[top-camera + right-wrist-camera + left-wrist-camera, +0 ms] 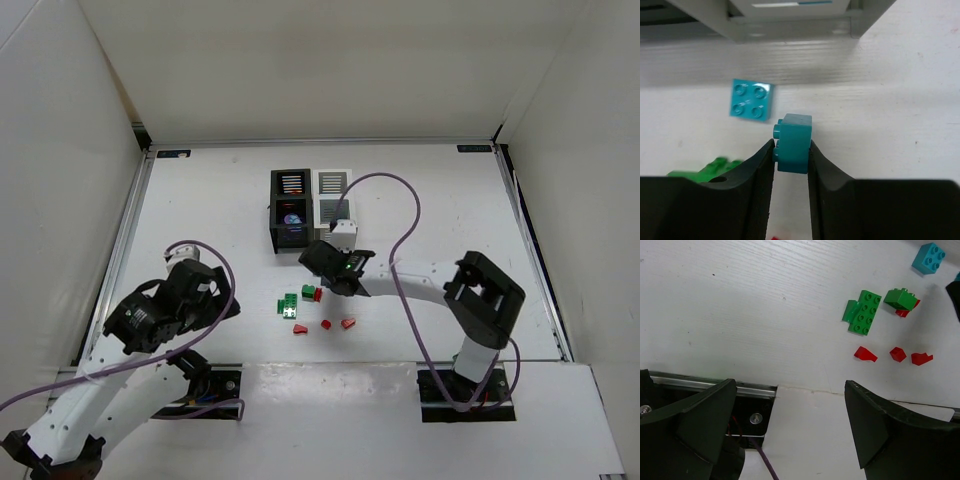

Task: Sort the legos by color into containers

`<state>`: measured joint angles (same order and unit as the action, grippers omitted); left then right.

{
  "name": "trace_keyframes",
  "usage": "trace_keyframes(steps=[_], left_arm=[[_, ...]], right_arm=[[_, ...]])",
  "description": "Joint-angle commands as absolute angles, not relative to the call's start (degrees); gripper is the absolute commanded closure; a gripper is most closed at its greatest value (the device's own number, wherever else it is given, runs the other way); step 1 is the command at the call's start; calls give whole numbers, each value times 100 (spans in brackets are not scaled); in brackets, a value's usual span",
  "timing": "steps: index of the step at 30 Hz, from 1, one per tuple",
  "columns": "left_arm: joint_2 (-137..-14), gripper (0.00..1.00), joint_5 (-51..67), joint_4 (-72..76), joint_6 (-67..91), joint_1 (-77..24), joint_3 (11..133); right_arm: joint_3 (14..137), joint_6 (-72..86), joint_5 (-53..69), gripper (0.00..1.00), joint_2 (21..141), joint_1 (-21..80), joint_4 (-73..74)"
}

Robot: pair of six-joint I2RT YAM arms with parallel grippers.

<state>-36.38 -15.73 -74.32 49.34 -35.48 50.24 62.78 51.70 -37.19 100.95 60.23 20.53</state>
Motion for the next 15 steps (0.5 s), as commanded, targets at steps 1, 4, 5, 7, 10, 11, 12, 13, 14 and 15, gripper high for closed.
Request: trace_keyframes(steps=[1,4,5,7,10,11,12,13,14,15], left_arm=[[-3813,0,-1442,-7207,4782,-3560,5098],[-3911,0,-1337,-7049,4703,-3560,5080],[-3929,0,-1310,-7023,4685,-3560,5071],[-4016,0,-1249,-6856,4650,-3560,5063],[-4156,0,-1213,-6742,4614,-3560,5071],[-4175,0,-1230,-6706,4597,-3568,5054],[-4210,0,-1230,-6715,4605,-3568,5071],[-4227,0,-1239,-6671,4597,-3568,5063],[-4306,0,-1231,-6654,4579,-3568,5080],[-4315,0,-1239,-6653,4588,-3568,5097]], right_arm=[[6407,4993,-4095,81,9276,6143,2302],[6574,4642,-4174,81,8801,6144,2522],[6609,4423,-4175,81,8728,6030,2540],[6819,4054,-4079,81,8544,5881,2566],[7109,3605,-3667,83,8429,5441,2514],[7171,3490,-3561,83,8437,5293,2322],[7215,3402,-3455,83,8472,5178,2277],[7416,3219,-3411,83,8490,5064,2250],[7479,3173,-3227,83,8560,5010,2259],[7549,3121,-3200,83,8674,4940,2267]])
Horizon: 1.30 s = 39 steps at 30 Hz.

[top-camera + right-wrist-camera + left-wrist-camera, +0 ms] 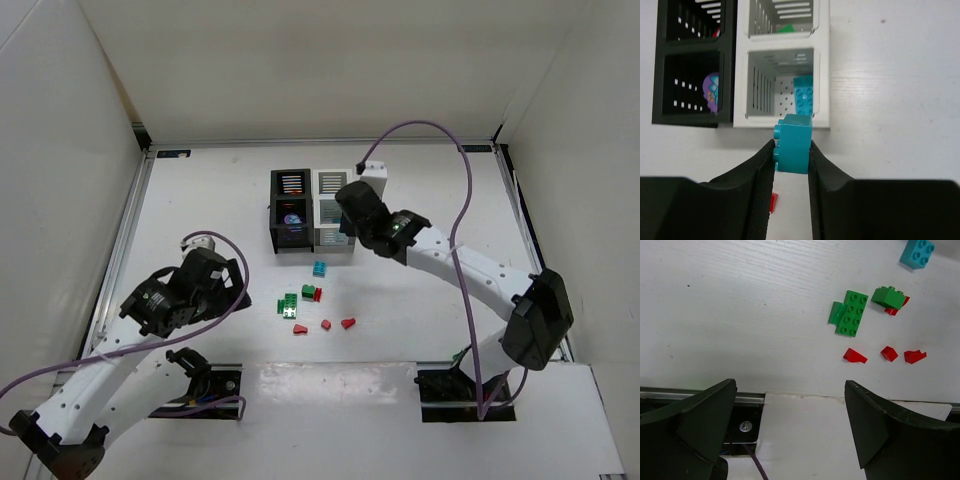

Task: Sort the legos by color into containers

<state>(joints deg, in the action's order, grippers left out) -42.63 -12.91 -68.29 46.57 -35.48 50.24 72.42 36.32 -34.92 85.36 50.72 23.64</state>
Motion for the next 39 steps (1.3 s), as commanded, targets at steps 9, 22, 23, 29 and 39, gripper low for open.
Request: trace_keyframes(steps=[9,22,23,29,39], left_arm=[[-4561,0,-1239,-6539,4544,-3568,5115],[-5009,0,-950,-5986,4123,-3577,5194],[-5045,0,-914,-5750,4070,-3568,5203],[-5772,0,-211,-4599,3068,-3717,5282],[-8338,9,-1229,-3104,2680,-4597,6073]], right_arm=[[8173,2742,-2743,77,9385,4500,2101],[8490,2698,-2812,26,9519,4588,2320],[8482,2716,-2812,26,9484,4588,2381],[7816,2918,-2883,26,8607,4597,2434],[6075,3401,-3392,25,6549,4518,2918]])
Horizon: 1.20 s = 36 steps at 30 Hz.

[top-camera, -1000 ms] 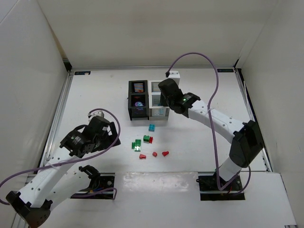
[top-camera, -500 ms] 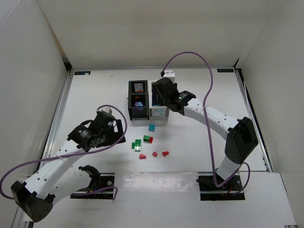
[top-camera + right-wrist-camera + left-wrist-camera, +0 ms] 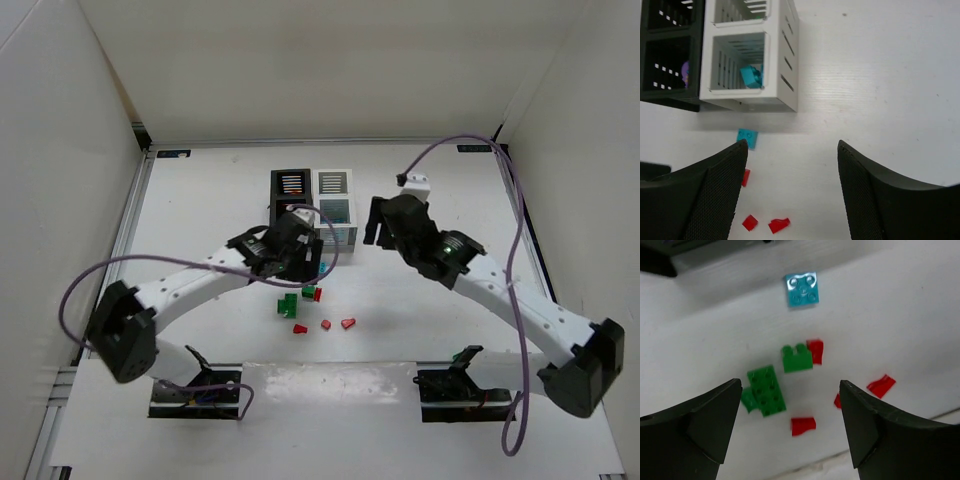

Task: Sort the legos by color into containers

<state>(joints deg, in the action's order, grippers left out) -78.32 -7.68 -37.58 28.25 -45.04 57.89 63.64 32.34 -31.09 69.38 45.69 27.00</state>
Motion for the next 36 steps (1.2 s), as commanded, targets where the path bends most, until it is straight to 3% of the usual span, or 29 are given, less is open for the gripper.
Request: trace_keyframes(steps=[1,11,19,25,33,36], left_arm=[[-8489,12,-1283,-3068,2750,-4562,6125],[-9860,12,-2091,-1593,3278,-4667,6187],[-10336,16,-2364,-1591,3348,-4887,6460],[-10564,27,-2355,-1652,3480,-4913,6556],[-10459,62,-2540,-1784,3595,-4992,6434],[-10153,63,-2663,-2090,3577,-5115,6451]], right_arm=[[5960,3445,-3401,25,6339,4509,3005],[5318,3595,-3331,24,5502,4070,3226],[5063,3613,-3182,24,5326,3815,3138],[4992,3586,-3155,24,5230,3683,3067],[4931,3595,-3111,24,5107,3586,3015],[4922,3603,-3111,24,5054,3586,3015]])
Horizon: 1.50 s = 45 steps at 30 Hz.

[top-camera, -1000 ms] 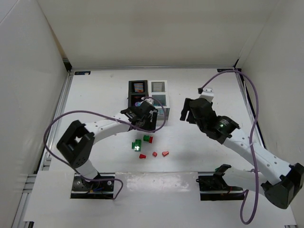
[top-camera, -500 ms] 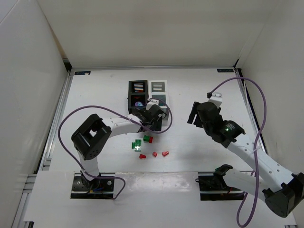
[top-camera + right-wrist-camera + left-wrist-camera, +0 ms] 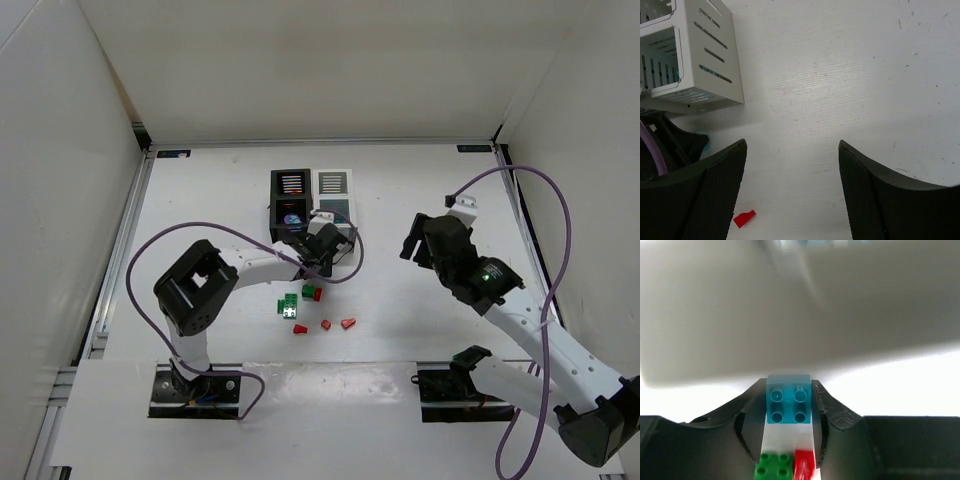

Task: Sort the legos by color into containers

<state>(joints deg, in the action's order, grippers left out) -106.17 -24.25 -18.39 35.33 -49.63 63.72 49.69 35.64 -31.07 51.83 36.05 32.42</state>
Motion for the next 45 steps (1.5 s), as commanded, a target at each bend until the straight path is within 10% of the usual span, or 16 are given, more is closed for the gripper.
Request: trace_keyframes(steps=[1,12,26,45], left_arm=[[-10064,63,-2698,-2187,3595,-5167,6460],[-8122,62,-2883,-2532,2735,-5449,6969],[-9834,61,-2514,-2407,2303,-4703,8604],[-9345,6,-2268,-2258,2364,-4579,8185]], right_arm=[[4913,3612,-3111,24,5019,3603,3032],[4773,3638,-3059,24,4808,3569,3059],[4711,3524,-2725,24,4746,3173,3067],[4632,3305,-2426,24,4544,3366,3138]])
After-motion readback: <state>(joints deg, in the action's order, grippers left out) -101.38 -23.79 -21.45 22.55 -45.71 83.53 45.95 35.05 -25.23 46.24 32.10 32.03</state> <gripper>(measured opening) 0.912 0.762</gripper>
